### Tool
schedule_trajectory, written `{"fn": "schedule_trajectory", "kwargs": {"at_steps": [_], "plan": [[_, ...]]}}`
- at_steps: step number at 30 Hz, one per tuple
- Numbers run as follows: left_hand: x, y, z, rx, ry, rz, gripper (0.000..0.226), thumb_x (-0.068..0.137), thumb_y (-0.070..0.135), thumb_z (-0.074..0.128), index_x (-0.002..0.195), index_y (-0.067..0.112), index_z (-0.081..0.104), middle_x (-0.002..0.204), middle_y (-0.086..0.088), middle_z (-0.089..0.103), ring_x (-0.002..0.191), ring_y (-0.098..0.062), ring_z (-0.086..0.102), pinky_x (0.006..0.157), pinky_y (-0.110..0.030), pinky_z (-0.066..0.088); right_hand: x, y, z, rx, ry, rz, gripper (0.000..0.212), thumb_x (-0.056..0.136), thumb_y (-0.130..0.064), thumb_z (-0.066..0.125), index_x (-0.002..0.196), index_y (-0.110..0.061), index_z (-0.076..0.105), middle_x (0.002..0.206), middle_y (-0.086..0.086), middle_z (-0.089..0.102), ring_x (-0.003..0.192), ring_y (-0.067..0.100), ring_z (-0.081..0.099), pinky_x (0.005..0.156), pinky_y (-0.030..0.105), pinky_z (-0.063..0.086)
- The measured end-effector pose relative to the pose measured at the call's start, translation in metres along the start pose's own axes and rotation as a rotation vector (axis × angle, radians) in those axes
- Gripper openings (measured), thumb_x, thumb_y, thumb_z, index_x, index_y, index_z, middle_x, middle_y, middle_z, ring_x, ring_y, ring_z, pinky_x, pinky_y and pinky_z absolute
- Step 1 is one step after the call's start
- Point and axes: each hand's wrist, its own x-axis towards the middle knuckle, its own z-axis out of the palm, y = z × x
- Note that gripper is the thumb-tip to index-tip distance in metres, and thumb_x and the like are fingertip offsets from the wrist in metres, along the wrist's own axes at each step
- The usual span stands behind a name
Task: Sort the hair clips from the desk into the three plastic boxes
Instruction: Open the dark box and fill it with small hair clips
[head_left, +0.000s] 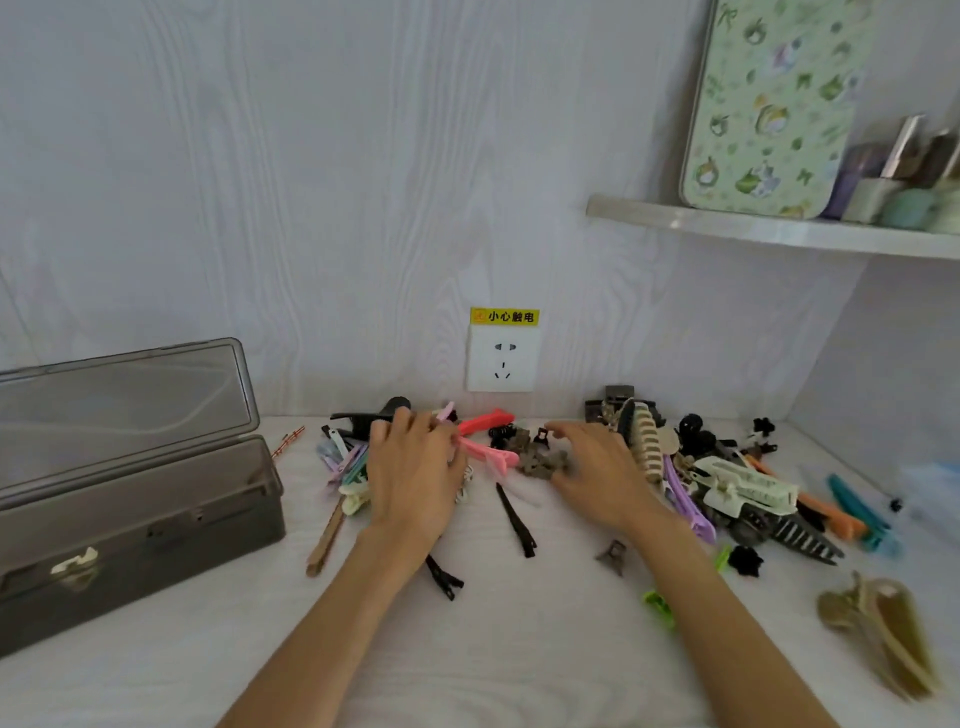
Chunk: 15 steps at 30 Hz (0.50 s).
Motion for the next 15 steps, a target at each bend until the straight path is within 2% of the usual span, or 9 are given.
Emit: {"fn": "schedule_trajectory", "kwargs": {"at_steps": [2, 5, 8, 11, 13, 15], "plan": [[0.009, -0.001, -0.004, 0.017, 0.011, 0.027, 0.03, 0.093, 0.026, 0.048, 0.121, 0.027, 0.057, 0.112, 0.005, 0.061, 0.107, -0.018, 0.048, 0.086, -0.031, 0.031, 0.003, 0.006, -0.002, 0.001, 0.072, -0.026, 0.053, 0.083, -0.013, 0.06, 0.134, -0.021, 0.045, 0.134, 0.001, 0.05, 0.129, 0.02, 0.037, 0.105, 0.031, 0.027], [0.026, 0.012, -0.003, -0.144, -0.045, 0.167, 0.034, 0.092, 0.019, 0.049, 0.124, 0.03, 0.056, 0.118, 0.004, 0.061, 0.109, -0.02, 0.05, 0.09, -0.032, 0.037, 0.006, 0.007, -0.007, 0.063, 0.17, -0.074, 0.047, 0.08, -0.011, 0.062, 0.125, -0.023, 0.055, 0.117, -0.002, 0.058, 0.114, 0.017, 0.045, 0.091, 0.023, 0.033], [0.034, 0.033, 0.009, -0.199, -0.222, 0.257, 0.035, 0.096, 0.028, 0.04, 0.131, 0.029, 0.048, 0.132, 0.005, 0.054, 0.122, -0.019, 0.045, 0.098, -0.034, 0.034, 0.003, -0.001, -0.005, 0.17, 0.062, -0.056, 0.041, 0.083, -0.02, 0.058, 0.123, -0.024, 0.054, 0.112, -0.002, 0.055, 0.101, 0.015, 0.055, 0.09, 0.031, 0.046], [0.031, 0.04, 0.018, -0.154, -0.303, 0.237, 0.039, 0.094, 0.025, 0.042, 0.133, 0.028, 0.046, 0.14, 0.006, 0.047, 0.127, -0.019, 0.043, 0.1, -0.034, 0.033, 0.002, -0.004, 0.005, 0.104, -0.095, -0.084, 0.048, 0.085, -0.034, 0.056, 0.131, -0.028, 0.045, 0.117, -0.001, 0.049, 0.108, 0.016, 0.052, 0.088, 0.03, 0.045], [0.031, 0.035, 0.014, -0.189, -0.282, 0.161, 0.037, 0.089, 0.022, 0.047, 0.125, 0.029, 0.052, 0.131, 0.006, 0.056, 0.121, -0.02, 0.05, 0.095, -0.033, 0.038, 0.004, -0.001, 0.007, 0.112, -0.108, -0.087, 0.044, 0.087, -0.035, 0.056, 0.13, -0.029, 0.048, 0.117, -0.003, 0.048, 0.104, 0.013, 0.051, 0.086, 0.027, 0.044], [0.033, 0.026, 0.009, -0.223, -0.315, 0.105, 0.033, 0.086, 0.021, 0.049, 0.116, 0.03, 0.058, 0.121, 0.004, 0.063, 0.119, -0.021, 0.052, 0.091, -0.031, 0.043, 0.006, 0.001, 0.006, 0.144, -0.085, -0.086, 0.031, 0.086, -0.033, 0.059, 0.117, -0.029, 0.058, 0.109, -0.006, 0.05, 0.089, 0.009, 0.05, 0.08, 0.026, 0.044]]}}
